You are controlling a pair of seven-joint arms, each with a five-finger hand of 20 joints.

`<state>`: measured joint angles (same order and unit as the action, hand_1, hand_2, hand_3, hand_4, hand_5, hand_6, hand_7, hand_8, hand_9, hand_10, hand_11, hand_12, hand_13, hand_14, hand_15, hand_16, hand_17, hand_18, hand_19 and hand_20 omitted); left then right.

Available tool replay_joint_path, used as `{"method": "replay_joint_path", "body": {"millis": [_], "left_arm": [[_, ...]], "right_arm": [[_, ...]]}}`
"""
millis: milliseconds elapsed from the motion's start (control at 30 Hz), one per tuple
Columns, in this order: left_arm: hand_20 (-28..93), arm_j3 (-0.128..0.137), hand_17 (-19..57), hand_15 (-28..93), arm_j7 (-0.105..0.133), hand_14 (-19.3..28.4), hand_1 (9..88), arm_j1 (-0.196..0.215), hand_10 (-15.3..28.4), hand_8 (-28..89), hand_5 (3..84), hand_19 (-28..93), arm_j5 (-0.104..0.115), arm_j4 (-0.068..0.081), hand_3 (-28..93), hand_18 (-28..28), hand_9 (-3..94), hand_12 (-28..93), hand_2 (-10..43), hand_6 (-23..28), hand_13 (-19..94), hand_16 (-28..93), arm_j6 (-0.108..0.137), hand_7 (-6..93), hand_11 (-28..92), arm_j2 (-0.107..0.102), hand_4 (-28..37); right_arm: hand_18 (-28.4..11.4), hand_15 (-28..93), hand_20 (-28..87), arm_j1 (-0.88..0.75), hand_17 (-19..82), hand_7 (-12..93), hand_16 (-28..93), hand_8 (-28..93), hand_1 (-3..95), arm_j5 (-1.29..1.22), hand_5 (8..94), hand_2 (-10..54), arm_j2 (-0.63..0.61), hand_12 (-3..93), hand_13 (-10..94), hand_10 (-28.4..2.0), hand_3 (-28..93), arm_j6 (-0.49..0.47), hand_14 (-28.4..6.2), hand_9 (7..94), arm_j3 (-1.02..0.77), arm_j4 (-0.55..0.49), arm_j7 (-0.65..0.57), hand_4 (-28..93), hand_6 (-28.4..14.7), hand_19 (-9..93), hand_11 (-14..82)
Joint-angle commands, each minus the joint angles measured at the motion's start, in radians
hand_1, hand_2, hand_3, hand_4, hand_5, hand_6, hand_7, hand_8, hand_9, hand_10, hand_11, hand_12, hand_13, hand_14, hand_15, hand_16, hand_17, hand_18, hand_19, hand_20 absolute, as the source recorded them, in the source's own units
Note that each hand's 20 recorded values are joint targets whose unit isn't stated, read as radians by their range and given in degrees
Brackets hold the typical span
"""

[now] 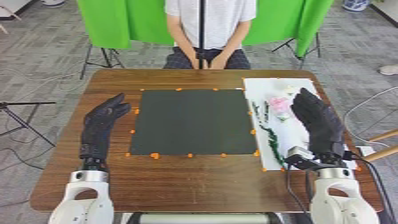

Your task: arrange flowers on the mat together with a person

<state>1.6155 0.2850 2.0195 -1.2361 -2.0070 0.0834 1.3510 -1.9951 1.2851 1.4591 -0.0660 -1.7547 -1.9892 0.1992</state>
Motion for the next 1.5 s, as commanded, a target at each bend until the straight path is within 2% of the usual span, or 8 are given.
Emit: {"method": "replay_joint_path", "body": {"millis": [33, 567, 1067, 1267, 1500], "left_arm": [[17, 0.004, 8.0, 20, -0.004, 17.8, 26.3, 0.013, 15.3, -6, 47.9, 13, 0.002, 0.002, 63, 11.9, 47.9, 13, -6.9, 4.4, 37, 0, -0.003, 11.5, 20, 0.009, -23.3], [17, 0.008, 7.8, 20, -0.006, 17.8, 26.2, 0.014, 15.2, -6, 47.7, 13, 0.004, 0.002, 63, 12.0, 47.7, 13, -7.0, 4.4, 37, 0, -0.006, 11.4, 20, 0.013, -23.4], [17, 0.004, 7.7, 20, -0.006, 17.7, 25.9, 0.023, 15.1, -6, 47.7, 13, 0.019, -0.001, 63, 12.0, 47.7, 13, -7.2, 4.3, 37, 0, 0.002, 11.5, 20, 0.004, -24.0], [17, 0.001, 7.7, 20, -0.009, 17.7, 25.6, 0.017, 15.1, -6, 47.7, 13, 0.019, 0.005, 63, 12.0, 47.8, 13, -7.2, 4.3, 37, 0, 0.0, 11.4, 20, 0.005, -24.0], [17, 0.002, 7.6, 20, -0.014, 17.7, 25.6, 0.017, 15.2, -6, 47.7, 13, 0.021, 0.004, 63, 11.9, 47.8, 13, -7.2, 4.3, 37, 0, -0.002, 11.4, 20, 0.005, -24.2]], "right_arm": [[-11.3, 6, 21, -0.007, 15, 7, 16, -7, 8.8, 0.007, 38.0, -9.5, 0.006, 14.2, 26, -15.5, 70, -0.009, -15.0, 35.2, -0.001, -0.006, 0.008, -24, -8.2, 3, 2.8], [-11.5, 6, 20, -0.004, 15, 7, 16, -8, 8.8, 0.009, 37.9, -9.5, 0.004, 14.2, 27, -15.5, 70, -0.001, -15.1, 35.2, 0.003, -0.008, 0.008, -24, -7.8, 3, 2.9], [-11.5, 6, 20, -0.015, 15, 7, 16, -7, 8.7, 0.006, 37.9, -9.5, 0.006, 14.2, 27, -15.5, 70, -0.018, -15.0, 35.2, -0.007, -0.025, 0.027, -24, -7.7, 3, 2.8], [-11.5, 6, 20, -0.013, 15, 7, 16, -8, 8.7, 0.016, 37.9, -9.5, 0.004, 14.2, 27, -15.5, 70, -0.006, -14.9, 35.3, -0.008, -0.033, 0.041, -24, -7.7, 3, 2.8], [-11.5, 6, 20, 0.046, 15, 7, 16, -8, 8.7, 0.029, 37.9, -9.5, -0.02, 14.2, 27, -15.4, 70, 0.058, -14.9, 35.3, 0.052, -0.002, 0.014, -24, -7.6, 3, 2.9]]}}
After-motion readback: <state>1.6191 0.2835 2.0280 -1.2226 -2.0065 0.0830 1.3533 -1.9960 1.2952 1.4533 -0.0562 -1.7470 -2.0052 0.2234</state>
